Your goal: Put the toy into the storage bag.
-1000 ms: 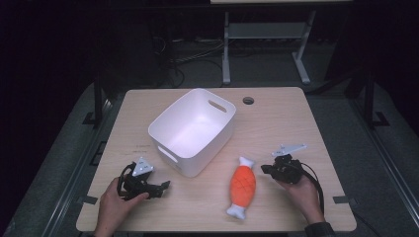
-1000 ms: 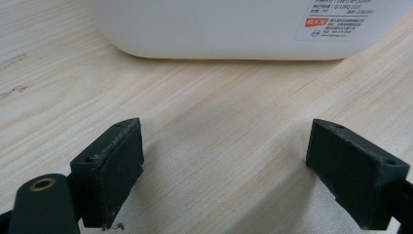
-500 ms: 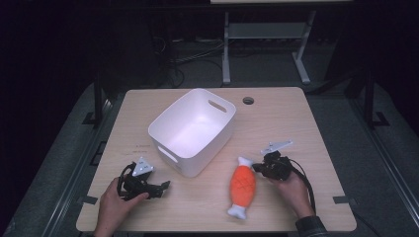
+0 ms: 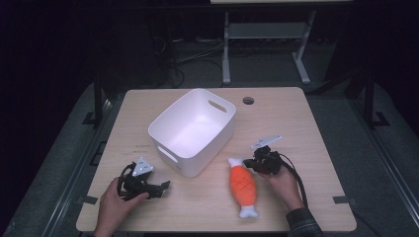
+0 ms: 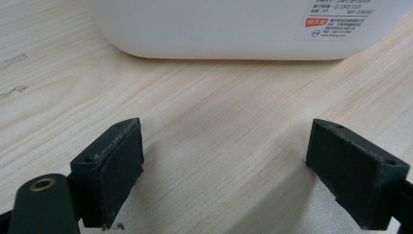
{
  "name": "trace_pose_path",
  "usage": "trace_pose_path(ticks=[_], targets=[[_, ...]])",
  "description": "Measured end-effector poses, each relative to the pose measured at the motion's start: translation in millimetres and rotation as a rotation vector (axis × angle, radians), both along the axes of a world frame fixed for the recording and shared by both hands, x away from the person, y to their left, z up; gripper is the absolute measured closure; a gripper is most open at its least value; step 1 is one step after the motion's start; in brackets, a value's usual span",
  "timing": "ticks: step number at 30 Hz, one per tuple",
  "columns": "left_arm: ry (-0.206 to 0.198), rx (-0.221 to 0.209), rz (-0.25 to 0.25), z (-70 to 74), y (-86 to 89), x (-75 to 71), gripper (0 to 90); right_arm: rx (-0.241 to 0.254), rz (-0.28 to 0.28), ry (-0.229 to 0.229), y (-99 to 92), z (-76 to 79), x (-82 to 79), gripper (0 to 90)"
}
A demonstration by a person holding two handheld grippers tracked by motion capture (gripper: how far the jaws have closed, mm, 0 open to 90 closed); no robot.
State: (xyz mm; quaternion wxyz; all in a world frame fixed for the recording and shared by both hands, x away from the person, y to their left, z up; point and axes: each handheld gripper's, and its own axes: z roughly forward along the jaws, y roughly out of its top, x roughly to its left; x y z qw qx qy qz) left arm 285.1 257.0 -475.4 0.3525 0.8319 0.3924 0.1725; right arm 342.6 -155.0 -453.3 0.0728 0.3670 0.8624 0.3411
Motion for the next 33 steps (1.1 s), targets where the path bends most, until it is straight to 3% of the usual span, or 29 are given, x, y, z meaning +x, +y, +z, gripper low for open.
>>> trace_pose_path(ticks=[33], targets=[[0.000,0.001,-0.001,0.0,0.0,0.0,12.8,-0.002,0.135,-0.008,53.4,10.5,16.2,89.7]])
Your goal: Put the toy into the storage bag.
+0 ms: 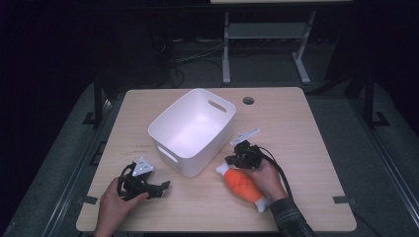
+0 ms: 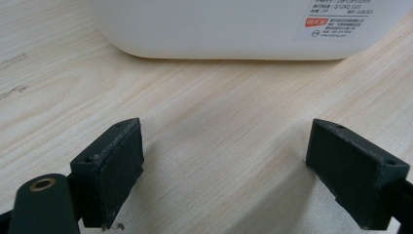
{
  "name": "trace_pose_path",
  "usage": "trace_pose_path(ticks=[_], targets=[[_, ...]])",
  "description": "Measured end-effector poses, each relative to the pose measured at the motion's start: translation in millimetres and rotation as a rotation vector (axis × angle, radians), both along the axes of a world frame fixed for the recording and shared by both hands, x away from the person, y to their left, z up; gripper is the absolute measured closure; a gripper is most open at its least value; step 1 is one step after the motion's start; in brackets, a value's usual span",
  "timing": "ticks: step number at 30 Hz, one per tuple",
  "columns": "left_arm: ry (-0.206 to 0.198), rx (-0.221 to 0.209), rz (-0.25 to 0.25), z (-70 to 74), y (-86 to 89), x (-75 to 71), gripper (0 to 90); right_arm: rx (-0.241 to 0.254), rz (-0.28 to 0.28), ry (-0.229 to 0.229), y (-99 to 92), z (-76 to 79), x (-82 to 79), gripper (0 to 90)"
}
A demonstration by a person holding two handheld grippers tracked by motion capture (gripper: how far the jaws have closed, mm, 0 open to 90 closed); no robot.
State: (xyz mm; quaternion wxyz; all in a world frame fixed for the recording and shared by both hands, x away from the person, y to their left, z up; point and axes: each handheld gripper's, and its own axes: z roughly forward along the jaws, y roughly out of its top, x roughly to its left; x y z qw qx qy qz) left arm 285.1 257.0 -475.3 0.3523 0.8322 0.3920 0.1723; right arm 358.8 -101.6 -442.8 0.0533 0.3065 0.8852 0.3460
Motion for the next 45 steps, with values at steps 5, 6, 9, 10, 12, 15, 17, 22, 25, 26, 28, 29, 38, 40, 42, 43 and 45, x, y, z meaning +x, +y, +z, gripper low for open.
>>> trace_pose_path(ticks=[5,6,9,10,12,15,17,22,25,26,28,29,38,40,42,43,45], targets=[[0.000,-0.002,0.001,0.0,-0.1,0.0,12.8,-0.003,0.024,0.004,9.1,0.9,-0.5,89.7],[0.000,-0.002,0.001,0.0,-0.1,0.0,12.7,-0.001,0.032,0.004,12.6,1.2,-1.0,89.7],[0.000,0.000,0.000,0.0,0.0,0.0,12.8,0.000,0.040,0.003,15.5,1.3,-1.2,89.7],[0.000,0.000,0.000,0.0,0.0,0.0,12.8,-0.007,0.045,0.002,16.4,1.5,-0.9,89.7],[0.000,0.001,0.000,0.1,0.0,0.0,12.8,-0.008,0.045,0.002,16.6,1.5,-0.8,89.7],[0.000,0.000,0.000,0.0,0.0,0.0,12.8,-0.003,0.034,0.009,12.7,3.2,-1.6,89.6],[0.000,0.000,0.000,0.0,0.0,0.0,12.8,0.002,0.024,0.006,6.8,5.4,-2.2,89.6],[0.000,0.001,0.000,0.0,0.0,0.0,12.7,0.019,-0.004,0.009,-8.6,11.1,-4.4,86.3],[-0.001,-0.003,0.002,-0.1,-0.2,0.0,12.7,0.030,-0.023,0.005,-19.1,13.3,-6.0,82.5],[-0.001,-0.003,0.002,-0.1,-0.2,0.0,12.7,0.029,-0.028,0.003,-22.2,14.1,-6.8,80.7],[-0.001,-0.004,0.002,-0.1,-0.2,0.0,12.7,0.033,-0.038,0.002,-28.2,15.5,-8.6,77.0],[-0.001,-0.004,0.003,-0.1,-0.2,0.0,12.8,0.034,-0.044,0.003,-30.9,16.1,-9.4,74.9],[-0.001,-0.003,0.002,-0.1,-0.2,0.0,12.8,0.057,-0.095,0.028,-62.4,22.8,-19.1,49.7],[-0.001,-0.003,0.002,-0.1,-0.2,0.0,12.8,0.053,-0.098,0.031,-65.8,23.2,-20.4,47.2],[-0.001,-0.003,0.002,-0.1,-0.2,0.0,12.7,0.051,-0.107,0.033,-73.1,23.8,-24.0,43.4],[-0.001,-0.003,0.002,-0.1,-0.2,0.0,12.7,0.055,-0.116,0.037,-77.5,23.9,-26.3,41.1],[-0.001,-0.003,0.002,-0.1,-0.2,0.0,12.7,0.057,-0.120,0.039,-83.5,23.5,-29.7,37.9]])
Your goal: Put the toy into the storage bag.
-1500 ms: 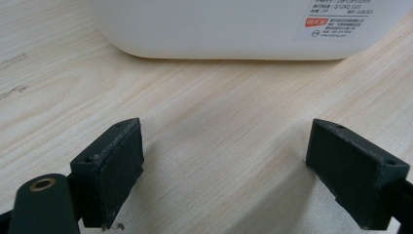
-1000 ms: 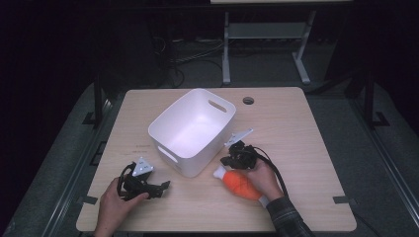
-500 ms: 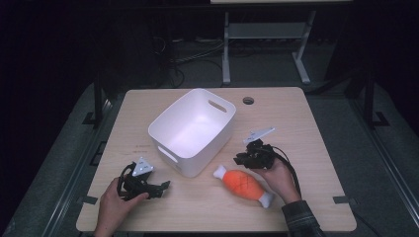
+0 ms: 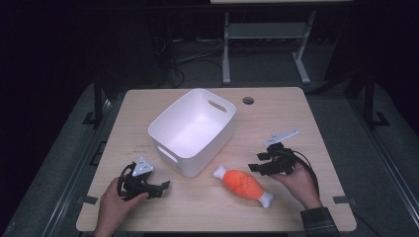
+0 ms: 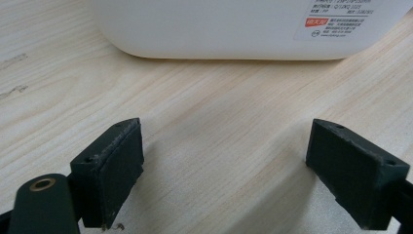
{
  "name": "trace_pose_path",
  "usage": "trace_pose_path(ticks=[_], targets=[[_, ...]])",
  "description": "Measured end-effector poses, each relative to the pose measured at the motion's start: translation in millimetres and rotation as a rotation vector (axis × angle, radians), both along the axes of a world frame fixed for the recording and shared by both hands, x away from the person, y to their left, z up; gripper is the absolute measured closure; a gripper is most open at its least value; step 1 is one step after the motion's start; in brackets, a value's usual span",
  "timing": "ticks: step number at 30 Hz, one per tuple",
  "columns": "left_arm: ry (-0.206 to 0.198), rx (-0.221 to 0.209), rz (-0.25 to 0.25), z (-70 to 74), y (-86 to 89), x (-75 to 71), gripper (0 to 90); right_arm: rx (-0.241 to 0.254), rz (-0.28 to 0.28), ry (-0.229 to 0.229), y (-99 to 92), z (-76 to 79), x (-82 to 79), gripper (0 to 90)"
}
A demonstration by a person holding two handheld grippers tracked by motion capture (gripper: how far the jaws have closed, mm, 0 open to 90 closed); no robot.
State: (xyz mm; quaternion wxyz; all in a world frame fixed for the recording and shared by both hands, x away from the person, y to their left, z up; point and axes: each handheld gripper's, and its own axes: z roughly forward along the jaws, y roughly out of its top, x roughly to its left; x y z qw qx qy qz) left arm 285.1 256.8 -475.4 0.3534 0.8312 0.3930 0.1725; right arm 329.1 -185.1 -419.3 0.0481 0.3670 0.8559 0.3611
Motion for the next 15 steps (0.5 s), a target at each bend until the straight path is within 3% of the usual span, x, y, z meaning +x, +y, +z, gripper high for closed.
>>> trace_pose_path(ticks=[6,15], targets=[[0.000,0.000,0.000,0.0,0.0,0.0,12.8,-0.021,-0.010,0.028,-15.9,-1.8,-8.6,25.8],[0.000,-0.001,0.000,0.0,0.0,0.0,12.8,-0.015,0.012,0.040,-26.2,4.3,-20.9,13.6]])
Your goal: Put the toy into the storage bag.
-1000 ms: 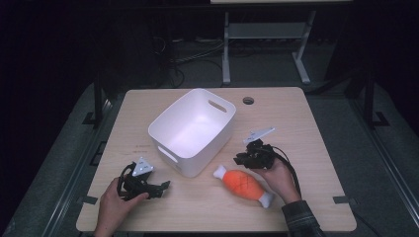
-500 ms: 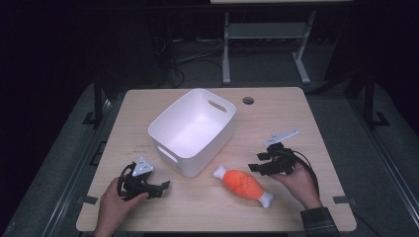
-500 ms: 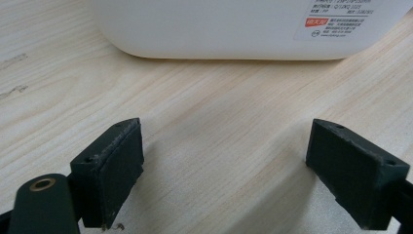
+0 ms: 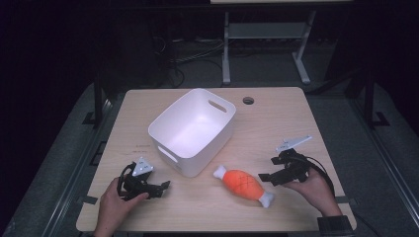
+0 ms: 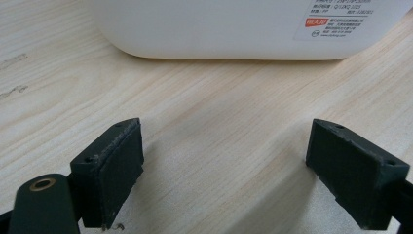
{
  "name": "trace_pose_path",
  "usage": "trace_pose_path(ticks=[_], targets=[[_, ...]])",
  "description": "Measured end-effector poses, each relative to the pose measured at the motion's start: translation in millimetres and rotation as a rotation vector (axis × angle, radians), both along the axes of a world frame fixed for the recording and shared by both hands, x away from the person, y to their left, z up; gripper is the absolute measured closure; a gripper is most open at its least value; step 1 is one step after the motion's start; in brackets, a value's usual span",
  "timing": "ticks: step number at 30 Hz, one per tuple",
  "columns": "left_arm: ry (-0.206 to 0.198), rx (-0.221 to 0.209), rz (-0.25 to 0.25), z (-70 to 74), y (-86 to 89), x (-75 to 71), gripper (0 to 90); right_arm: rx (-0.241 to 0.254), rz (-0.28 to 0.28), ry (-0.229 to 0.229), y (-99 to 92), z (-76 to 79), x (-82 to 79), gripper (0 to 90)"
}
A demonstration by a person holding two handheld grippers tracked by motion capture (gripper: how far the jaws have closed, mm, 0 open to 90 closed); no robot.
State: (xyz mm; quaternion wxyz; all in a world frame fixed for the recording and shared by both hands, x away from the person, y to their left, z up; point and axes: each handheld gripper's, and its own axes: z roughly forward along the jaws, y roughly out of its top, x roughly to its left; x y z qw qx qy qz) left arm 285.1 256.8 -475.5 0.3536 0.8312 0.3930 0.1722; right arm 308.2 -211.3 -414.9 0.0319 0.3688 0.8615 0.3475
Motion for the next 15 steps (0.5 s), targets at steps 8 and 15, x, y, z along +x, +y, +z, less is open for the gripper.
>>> trace_pose_path(ticks=[8,15], targets=[[0.000,0.001,0.000,0.0,0.0,0.0,12.8,-0.027,0.021,0.008,1.3,-1.0,-8.4,8.0],[0.001,0.004,-0.002,0.2,0.2,0.0,12.8,-0.032,0.058,0.006,3.0,0.4,-13.2,2.4]])
